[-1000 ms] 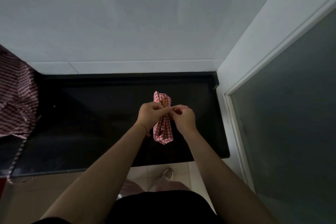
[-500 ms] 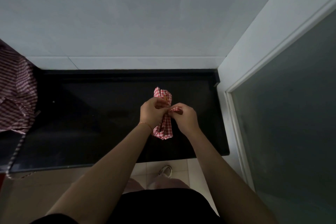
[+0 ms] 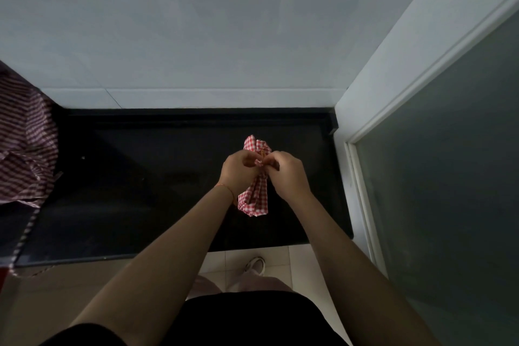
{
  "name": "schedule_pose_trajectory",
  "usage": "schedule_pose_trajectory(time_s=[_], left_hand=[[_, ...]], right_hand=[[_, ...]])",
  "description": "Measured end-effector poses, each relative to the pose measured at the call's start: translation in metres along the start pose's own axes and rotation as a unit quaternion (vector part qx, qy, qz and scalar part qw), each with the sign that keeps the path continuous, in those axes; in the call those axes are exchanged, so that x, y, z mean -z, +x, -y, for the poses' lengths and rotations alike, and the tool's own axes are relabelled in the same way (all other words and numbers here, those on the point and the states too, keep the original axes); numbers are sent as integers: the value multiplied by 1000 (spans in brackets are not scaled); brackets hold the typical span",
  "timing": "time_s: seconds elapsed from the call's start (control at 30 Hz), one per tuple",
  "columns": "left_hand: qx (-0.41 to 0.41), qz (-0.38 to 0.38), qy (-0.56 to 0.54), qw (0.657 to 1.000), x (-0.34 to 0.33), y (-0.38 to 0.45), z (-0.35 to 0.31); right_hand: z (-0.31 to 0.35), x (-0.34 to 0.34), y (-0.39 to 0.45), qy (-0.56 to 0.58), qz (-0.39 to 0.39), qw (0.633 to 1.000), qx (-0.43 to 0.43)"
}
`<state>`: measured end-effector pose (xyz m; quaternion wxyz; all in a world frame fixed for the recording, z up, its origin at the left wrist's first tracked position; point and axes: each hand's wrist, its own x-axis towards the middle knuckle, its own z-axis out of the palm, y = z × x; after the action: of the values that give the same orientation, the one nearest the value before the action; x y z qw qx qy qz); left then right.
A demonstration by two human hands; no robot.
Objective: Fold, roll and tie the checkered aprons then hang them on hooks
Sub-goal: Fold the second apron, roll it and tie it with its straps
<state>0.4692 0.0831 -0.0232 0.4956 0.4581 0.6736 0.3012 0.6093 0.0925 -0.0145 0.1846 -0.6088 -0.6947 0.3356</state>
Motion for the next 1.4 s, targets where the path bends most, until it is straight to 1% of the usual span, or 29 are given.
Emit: schedule_pose_trajectory(time_s=[0.07, 0.13, 0.3, 0.37, 0.43, 0.5, 0.63, 0.77, 0.87, 0.93, 1.03, 1.1, 1.2, 1.4], left_hand=[[-4, 30, -21, 999, 2, -2, -1], [-6, 42, -34, 998, 5, -5, -2], [26, 3, -43, 999, 4, -5, -2], [35, 6, -34, 999, 3, -4, -3], [40, 9, -21, 999, 3, -2, -3], [40, 6, -17, 999, 3, 0, -3], [42, 5, -25, 999, 3, 2, -5], [45, -1, -9, 999, 1, 3, -8], [51, -27, -5, 998, 0, 1, -10], [45, -48, 17, 998, -1, -3, -8], [21, -29, 50, 998, -5, -10, -1], [-12, -22, 97, 995, -6, -12, 0], [-38, -45, 168, 984, -9, -11, -2], [-74, -72, 196, 975, -7, -9, -1]], right_hand=[[0, 0, 1, 6, 1, 1000, -16], [1, 2, 2, 25, 3, 999, -34], [-1, 4, 0, 149, -3, 983, -110], [-1, 2, 0, 162, 2, 979, -120], [-2, 2, -1, 140, 8, 984, -112], [-2, 1, -4, 111, 9, 990, -86], [3, -2, -8, 39, 2, 999, 6], [5, -8, -9, -38, -8, 996, 77], [1, -8, -9, -77, -19, 990, 113], [0, -8, -10, -82, -30, 989, 116], [-1, -9, -9, -79, -40, 992, 86], [-1, -9, -8, -73, -46, 994, 72], [3, -9, -6, -67, -40, 995, 65], [1, -7, -6, -64, -36, 995, 71]])
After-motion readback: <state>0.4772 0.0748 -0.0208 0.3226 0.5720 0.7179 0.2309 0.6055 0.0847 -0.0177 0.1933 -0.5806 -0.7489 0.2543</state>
